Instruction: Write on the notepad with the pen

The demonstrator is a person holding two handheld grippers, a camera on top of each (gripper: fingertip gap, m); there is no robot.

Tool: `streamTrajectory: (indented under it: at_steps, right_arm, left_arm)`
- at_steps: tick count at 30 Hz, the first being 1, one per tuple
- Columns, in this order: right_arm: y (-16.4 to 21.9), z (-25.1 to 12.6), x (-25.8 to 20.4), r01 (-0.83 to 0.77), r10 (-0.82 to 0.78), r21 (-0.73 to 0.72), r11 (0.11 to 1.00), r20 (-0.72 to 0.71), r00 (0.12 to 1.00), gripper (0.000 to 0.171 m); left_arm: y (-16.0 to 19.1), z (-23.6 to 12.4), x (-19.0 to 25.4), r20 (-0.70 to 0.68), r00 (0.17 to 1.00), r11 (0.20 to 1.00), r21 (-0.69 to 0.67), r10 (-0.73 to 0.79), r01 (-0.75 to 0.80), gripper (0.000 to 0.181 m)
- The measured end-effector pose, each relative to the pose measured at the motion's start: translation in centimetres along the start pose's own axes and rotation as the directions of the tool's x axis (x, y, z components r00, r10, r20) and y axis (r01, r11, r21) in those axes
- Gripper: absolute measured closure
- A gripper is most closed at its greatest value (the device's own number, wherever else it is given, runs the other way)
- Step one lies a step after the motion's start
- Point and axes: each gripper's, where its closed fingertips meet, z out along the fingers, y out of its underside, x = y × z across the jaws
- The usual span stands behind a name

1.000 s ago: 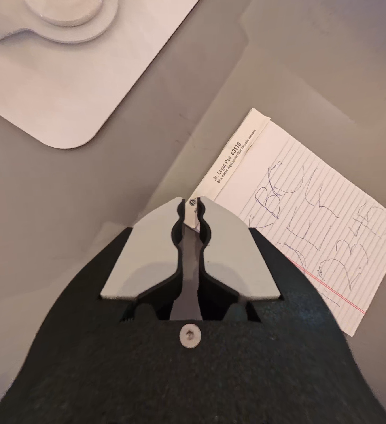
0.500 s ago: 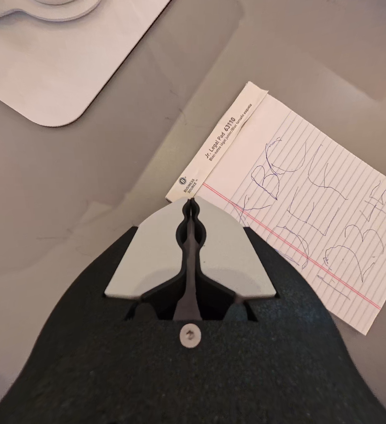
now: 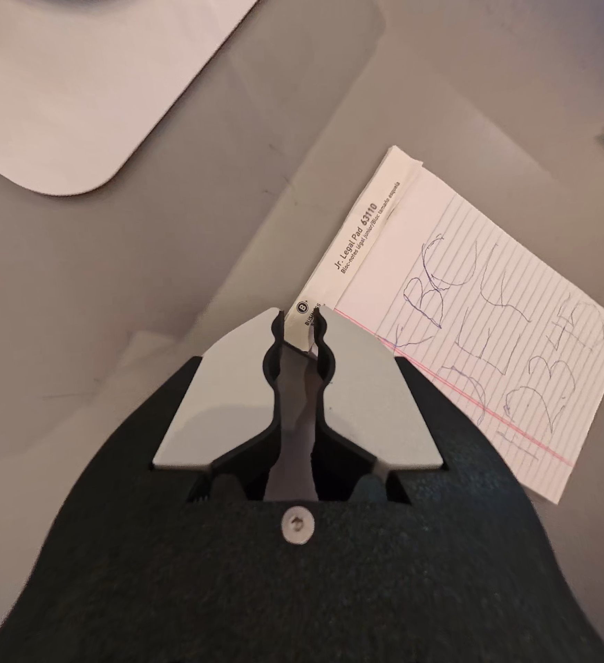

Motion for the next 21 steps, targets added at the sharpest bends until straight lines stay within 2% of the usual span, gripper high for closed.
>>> streamTrajectory:
  at_steps: [7, 13, 21]
  right_arm:
    - [-0.2, 0.1, -0.3, 0.018, -0.018, 0.0, 1.0, 0.012, 1.0, 0.128]
    - [-0.4, 0.2, -0.8, 0.032, -0.032, 0.002, 0.999, 0.029, 0.999, 0.128]
    - [-0.6, 0.0, -1.8, 0.058, -0.058, 0.01, 0.998, 0.045, 0.997, 0.128]
  left_arm:
    - [3.4, -2.0, 1.8, 0.032, 0.999, 0.999, 0.033, -0.037, 0.036, 0.172]
    - [6.9, -3.6, 5.1, 0.046, 0.997, 0.994, 0.087, -0.069, 0.064, 0.173]
    - [7.1, -5.7, 5.6, 0.096, 0.994, 0.995, 0.097, -0.047, 0.038, 0.161]
